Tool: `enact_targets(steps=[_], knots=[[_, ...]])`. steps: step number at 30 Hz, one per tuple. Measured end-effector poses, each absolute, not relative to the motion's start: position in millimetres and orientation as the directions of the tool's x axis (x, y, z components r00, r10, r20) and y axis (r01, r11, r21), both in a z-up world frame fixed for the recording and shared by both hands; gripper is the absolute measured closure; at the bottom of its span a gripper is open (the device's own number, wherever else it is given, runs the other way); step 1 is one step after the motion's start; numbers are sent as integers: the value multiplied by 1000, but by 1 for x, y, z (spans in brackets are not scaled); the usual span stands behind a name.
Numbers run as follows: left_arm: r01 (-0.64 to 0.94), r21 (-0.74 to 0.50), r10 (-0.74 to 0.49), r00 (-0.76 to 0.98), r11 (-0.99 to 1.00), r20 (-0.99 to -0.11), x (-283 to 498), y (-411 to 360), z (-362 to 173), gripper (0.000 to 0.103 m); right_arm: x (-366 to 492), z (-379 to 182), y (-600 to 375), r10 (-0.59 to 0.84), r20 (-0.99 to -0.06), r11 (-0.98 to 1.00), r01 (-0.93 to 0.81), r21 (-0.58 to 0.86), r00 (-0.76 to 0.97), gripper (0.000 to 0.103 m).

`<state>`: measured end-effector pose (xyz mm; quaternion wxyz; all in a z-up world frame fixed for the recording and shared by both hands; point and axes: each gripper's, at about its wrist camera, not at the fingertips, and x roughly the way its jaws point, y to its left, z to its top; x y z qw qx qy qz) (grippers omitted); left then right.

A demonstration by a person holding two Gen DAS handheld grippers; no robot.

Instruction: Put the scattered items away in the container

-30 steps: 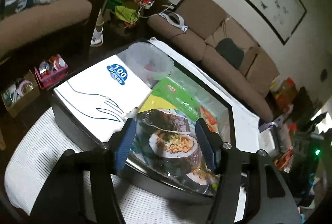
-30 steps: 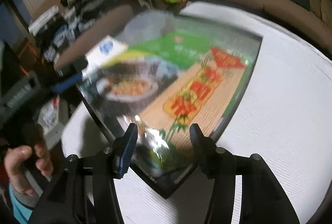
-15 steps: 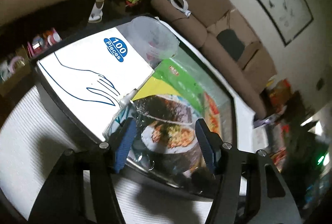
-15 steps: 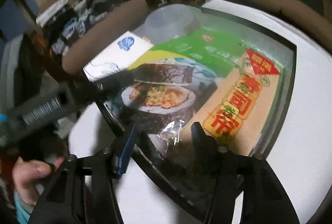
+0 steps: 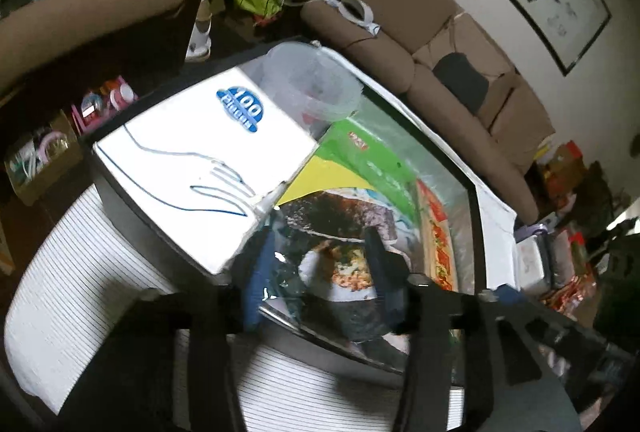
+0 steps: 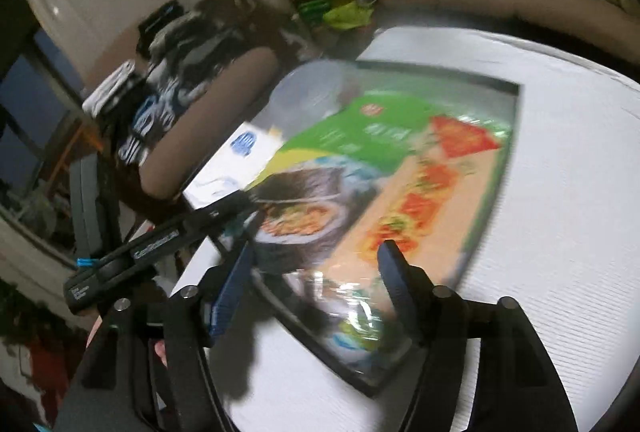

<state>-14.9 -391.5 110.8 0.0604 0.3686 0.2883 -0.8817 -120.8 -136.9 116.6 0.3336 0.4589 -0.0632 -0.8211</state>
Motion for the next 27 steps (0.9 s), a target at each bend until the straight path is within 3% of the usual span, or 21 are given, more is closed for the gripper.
enact_targets(steps=[1, 6, 11, 27], knots=[[317, -430, 74, -727, -845, -682, -13, -386, 117, 30, -123, 118, -132, -592, -715, -782, 479, 399, -371, 27], [297, -221, -79, -743, -929, -665, -6, -353, 143, 3, -125, 120, -123, -539, -724, -823, 454, 342, -431, 20], [279, -20, -194, -714, -960, -673, -3, -323, 149, 0, -110, 118, -128, -414, -730, -878, 451, 160, -545, 1], [284, 42, -229, -668, -958, -708, 48, -295, 129, 0, -53, 101, -127, -376, -748, -873, 479, 90, -546, 0]])
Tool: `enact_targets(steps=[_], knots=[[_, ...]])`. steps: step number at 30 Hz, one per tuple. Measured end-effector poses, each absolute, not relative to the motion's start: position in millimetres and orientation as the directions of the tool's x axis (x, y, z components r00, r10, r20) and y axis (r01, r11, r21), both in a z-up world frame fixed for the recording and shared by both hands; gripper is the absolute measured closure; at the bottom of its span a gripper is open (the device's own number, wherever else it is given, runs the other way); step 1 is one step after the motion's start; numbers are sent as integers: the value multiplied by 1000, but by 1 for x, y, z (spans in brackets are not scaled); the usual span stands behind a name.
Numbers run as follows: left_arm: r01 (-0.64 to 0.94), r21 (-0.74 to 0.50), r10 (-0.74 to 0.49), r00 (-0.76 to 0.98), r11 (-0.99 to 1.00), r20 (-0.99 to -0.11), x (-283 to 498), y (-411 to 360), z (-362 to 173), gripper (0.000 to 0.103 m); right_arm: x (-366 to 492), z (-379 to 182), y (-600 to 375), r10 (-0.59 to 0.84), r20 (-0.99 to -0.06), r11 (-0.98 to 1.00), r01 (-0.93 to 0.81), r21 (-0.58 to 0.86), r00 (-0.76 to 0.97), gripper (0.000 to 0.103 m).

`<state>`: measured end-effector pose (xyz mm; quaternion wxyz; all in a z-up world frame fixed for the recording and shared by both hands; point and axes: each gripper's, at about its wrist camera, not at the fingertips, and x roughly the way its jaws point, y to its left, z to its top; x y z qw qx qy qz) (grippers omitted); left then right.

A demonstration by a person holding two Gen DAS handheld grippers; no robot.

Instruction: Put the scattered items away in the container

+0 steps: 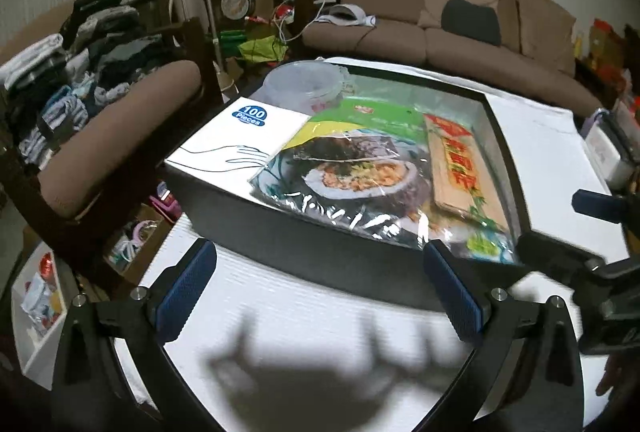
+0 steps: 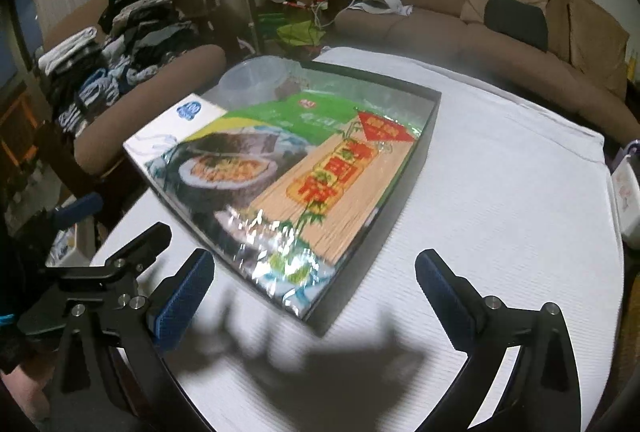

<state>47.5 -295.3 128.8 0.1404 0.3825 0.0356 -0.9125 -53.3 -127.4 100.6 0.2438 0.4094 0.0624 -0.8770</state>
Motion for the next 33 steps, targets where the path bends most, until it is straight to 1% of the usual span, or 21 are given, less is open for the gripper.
enact_targets(steps=[4, 10, 15, 21, 26, 29, 33], knots=[[290, 61, -246, -659, -955, -711, 61, -288, 141, 0, -40, 107, -121, -398, -738, -871, 478, 117, -545, 0], [276, 94, -259, -653, -956, -712, 72, -267, 152, 0, -17, 122, -108, -398, -722, -869, 486, 98, -566, 0], [233, 102, -233, -658, -967, -716, 73, -233, 154, 0, -7, 129, -76, -384, -712, -888, 447, 110, -588, 0], [166, 87, -175, -656, -982, -734, 62, -181, 147, 0, -3, 125, -20, -322, -721, -926, 363, 105, -613, 0], [137, 55, -133, -664, -989, -736, 50, -131, 122, 0, -2, 113, 36, -241, -712, -961, 263, 81, -659, 0], [93, 33, -85, -639, -995, -765, 31, -97, 91, 0, -8, 83, 73, -142, -733, -985, 165, 41, -665, 0], [47, 98, -106, -613, -994, -783, 7, -59, 52, 0, -15, 41, 115, -54, -756, -998, 54, 25, -652, 0]])
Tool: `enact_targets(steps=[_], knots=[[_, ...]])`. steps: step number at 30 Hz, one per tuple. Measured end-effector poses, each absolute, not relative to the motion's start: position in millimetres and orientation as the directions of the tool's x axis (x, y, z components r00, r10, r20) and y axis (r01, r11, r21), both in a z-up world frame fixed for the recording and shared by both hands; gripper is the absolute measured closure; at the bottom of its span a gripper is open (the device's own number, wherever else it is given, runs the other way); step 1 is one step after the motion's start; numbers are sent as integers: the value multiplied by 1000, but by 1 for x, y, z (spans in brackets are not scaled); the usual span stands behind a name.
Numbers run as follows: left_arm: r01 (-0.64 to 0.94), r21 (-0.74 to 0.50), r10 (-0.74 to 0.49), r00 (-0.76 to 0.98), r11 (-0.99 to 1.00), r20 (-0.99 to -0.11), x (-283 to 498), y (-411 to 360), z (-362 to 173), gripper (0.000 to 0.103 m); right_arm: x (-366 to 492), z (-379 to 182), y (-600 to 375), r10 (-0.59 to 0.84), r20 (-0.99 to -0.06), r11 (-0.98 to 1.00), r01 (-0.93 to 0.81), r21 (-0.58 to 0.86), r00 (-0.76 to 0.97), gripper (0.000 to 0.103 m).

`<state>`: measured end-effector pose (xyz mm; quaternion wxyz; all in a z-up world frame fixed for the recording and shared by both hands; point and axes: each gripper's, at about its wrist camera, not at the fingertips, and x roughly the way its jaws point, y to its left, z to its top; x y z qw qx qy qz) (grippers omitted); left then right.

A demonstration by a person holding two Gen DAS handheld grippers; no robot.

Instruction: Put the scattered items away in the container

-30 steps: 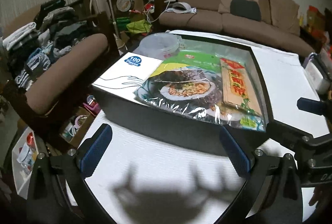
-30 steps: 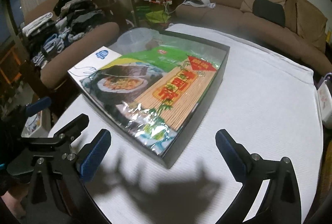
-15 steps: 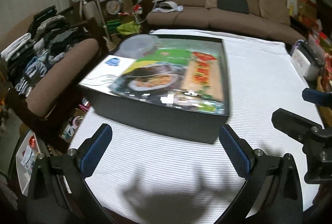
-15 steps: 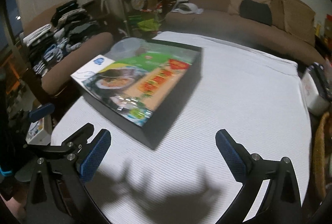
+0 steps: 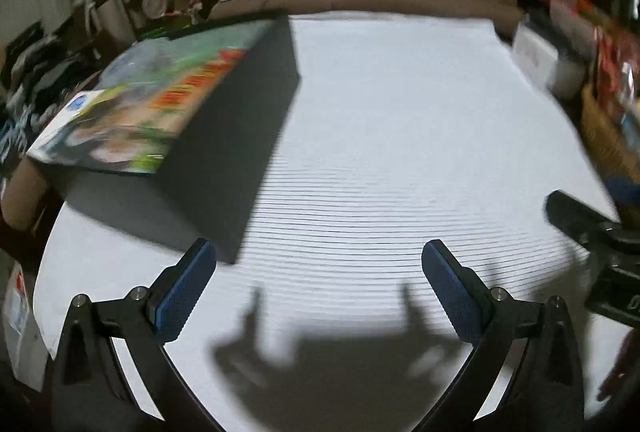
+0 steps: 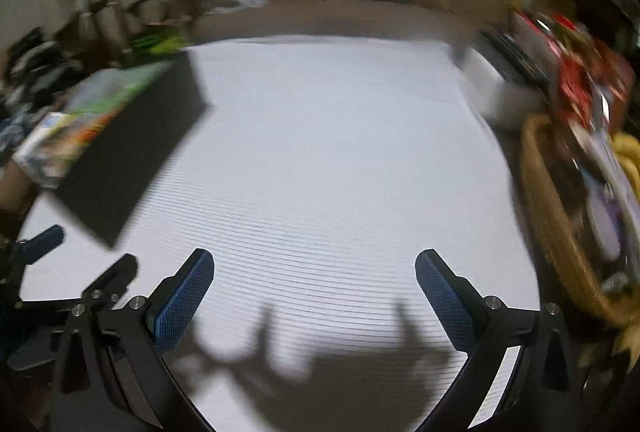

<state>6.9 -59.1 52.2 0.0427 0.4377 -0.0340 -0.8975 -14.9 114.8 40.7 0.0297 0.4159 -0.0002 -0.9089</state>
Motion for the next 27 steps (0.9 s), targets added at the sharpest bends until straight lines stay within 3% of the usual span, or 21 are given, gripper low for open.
enact_targets(steps=[9, 27], knots=[[2, 115, -97, -562, -993, -822, -31, -24, -1, 0, -30, -5, 157, -21, -793, -998, -30, 49, -609, 0], [-6, -8, 10, -567, -1000, -824, -45, -34, -15, 0, -38, -28, 161, 46, -801, -998, -61, -12, -596, 0]])
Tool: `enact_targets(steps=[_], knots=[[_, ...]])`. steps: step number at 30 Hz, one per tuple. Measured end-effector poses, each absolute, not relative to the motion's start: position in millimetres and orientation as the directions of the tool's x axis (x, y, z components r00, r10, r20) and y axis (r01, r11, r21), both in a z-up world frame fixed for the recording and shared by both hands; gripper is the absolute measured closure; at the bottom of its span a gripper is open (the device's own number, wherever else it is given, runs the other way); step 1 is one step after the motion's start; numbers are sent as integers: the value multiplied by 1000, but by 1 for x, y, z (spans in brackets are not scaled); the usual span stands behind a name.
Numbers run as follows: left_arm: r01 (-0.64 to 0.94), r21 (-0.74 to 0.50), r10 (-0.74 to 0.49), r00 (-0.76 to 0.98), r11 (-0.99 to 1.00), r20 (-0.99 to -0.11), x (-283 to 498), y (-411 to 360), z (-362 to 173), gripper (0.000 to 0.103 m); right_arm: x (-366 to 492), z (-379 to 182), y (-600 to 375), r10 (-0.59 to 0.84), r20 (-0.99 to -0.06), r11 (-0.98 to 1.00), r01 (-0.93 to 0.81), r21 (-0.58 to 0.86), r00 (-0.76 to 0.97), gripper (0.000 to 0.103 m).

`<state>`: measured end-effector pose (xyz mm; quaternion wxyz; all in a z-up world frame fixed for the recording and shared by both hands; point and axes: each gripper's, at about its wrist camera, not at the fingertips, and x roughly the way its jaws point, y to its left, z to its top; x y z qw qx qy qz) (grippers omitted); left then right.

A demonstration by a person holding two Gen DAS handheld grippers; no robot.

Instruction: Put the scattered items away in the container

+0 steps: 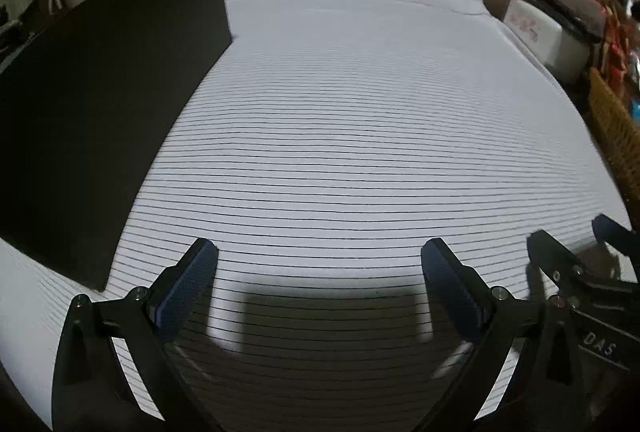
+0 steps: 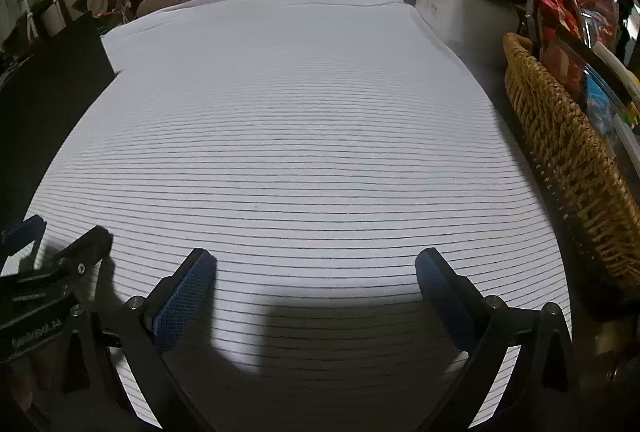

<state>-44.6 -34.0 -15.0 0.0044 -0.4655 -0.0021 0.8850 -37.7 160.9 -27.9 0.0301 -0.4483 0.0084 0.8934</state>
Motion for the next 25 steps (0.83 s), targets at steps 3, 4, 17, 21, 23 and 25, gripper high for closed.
enact_targets(steps=[3, 4, 17, 21, 23, 25], knots=[[-32, -11, 28, -566, -999, -824, -43, -36, -15, 0, -41, -28, 160, 49, -802, -998, -68, -11, -596, 0], [-40, -11, 32, -566, -999, -824, -43, -36, -15, 0, -41, -28, 161, 50, -802, -998, -69, -11, -596, 0], [-43, -12, 34, -566, -999, -824, -42, -36, -15, 0, -44, -28, 162, 51, -803, -997, -73, -9, -594, 0], [-43, -14, 36, -566, -999, -824, -42, -36, -15, 0, -44, -28, 163, 51, -803, -997, -73, -9, -594, 0], [-42, -13, 35, -566, -999, -824, -41, -37, -15, 0, -44, -28, 163, 51, -803, -997, -73, -9, -594, 0], [-42, -12, 34, -566, -999, -824, -41, -37, -15, 0, -44, -28, 163, 51, -803, -997, -73, -9, -594, 0]])
